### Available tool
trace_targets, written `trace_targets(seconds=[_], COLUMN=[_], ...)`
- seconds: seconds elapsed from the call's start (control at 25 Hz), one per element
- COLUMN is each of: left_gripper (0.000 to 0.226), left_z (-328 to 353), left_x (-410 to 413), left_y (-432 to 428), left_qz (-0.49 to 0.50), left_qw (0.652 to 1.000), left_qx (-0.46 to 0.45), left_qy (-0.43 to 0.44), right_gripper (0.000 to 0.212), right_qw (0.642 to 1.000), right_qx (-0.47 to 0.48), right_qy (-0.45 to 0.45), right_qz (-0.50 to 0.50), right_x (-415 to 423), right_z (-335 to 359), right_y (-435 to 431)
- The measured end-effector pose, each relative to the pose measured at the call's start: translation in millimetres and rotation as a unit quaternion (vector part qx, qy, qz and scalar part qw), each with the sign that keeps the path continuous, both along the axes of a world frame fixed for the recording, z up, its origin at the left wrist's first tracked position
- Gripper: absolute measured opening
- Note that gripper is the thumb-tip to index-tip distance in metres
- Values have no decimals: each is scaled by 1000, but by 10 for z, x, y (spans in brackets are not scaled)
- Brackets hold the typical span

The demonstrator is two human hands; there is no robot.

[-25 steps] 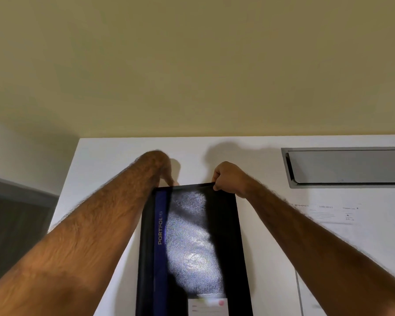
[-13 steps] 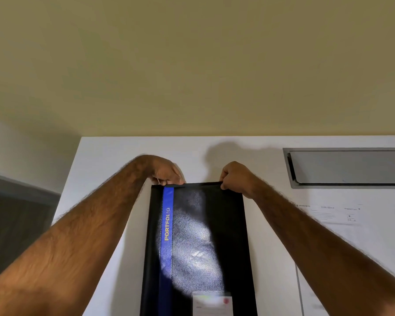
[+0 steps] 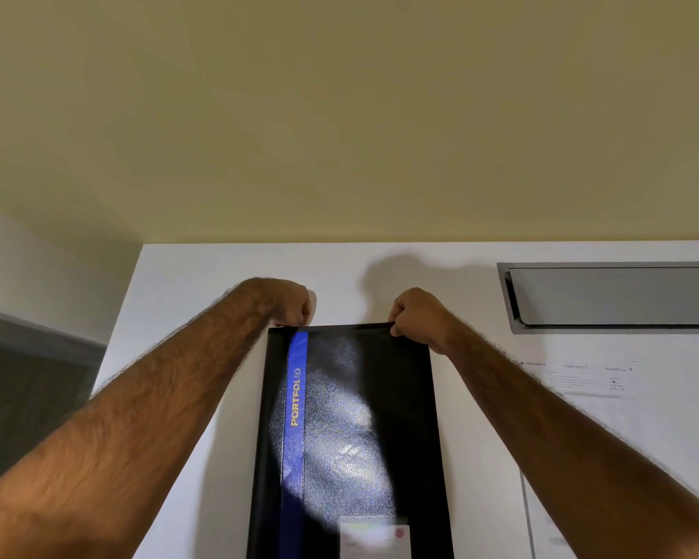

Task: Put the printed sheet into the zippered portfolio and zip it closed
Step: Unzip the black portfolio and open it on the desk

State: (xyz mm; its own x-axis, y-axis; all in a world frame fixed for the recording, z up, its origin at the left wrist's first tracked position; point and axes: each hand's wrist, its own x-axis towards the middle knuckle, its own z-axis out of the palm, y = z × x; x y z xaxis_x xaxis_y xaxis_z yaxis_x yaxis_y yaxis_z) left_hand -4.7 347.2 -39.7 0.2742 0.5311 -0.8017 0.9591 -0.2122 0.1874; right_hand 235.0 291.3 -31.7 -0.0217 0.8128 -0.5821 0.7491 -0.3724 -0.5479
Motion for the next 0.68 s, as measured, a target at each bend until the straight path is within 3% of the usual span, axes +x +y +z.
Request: trace_targets(seconds=[0.12, 0.28, 0.44, 0.56, 0.68], left_gripper=[26, 25, 6, 5, 18], left_z=[-5, -38, -46, -64, -42], left_x=[-24, -23, -44, -79, -93], left_y=[12, 38, 39, 24, -11], left_qz=[60, 59, 73, 73, 73], left_qw=[995, 995, 990, 990, 990], left_qx=[-55, -68, -90, -79, -75], left_qy=[-59, -51, -78, -88, -95], right_gripper=[10, 11, 14, 21, 21], right_qw=[1000, 1000, 1000, 1000, 1000], right_qx=[4, 13, 18, 17, 15], right_qy=[-3, -3, 0, -1, 3], right_qz=[-3, -5, -6, -11, -11], right_x=[38, 51, 59, 60, 49], right_z=[-11, -33, -16, 8, 20], right_y=[-13, -31, -66, -84, -78])
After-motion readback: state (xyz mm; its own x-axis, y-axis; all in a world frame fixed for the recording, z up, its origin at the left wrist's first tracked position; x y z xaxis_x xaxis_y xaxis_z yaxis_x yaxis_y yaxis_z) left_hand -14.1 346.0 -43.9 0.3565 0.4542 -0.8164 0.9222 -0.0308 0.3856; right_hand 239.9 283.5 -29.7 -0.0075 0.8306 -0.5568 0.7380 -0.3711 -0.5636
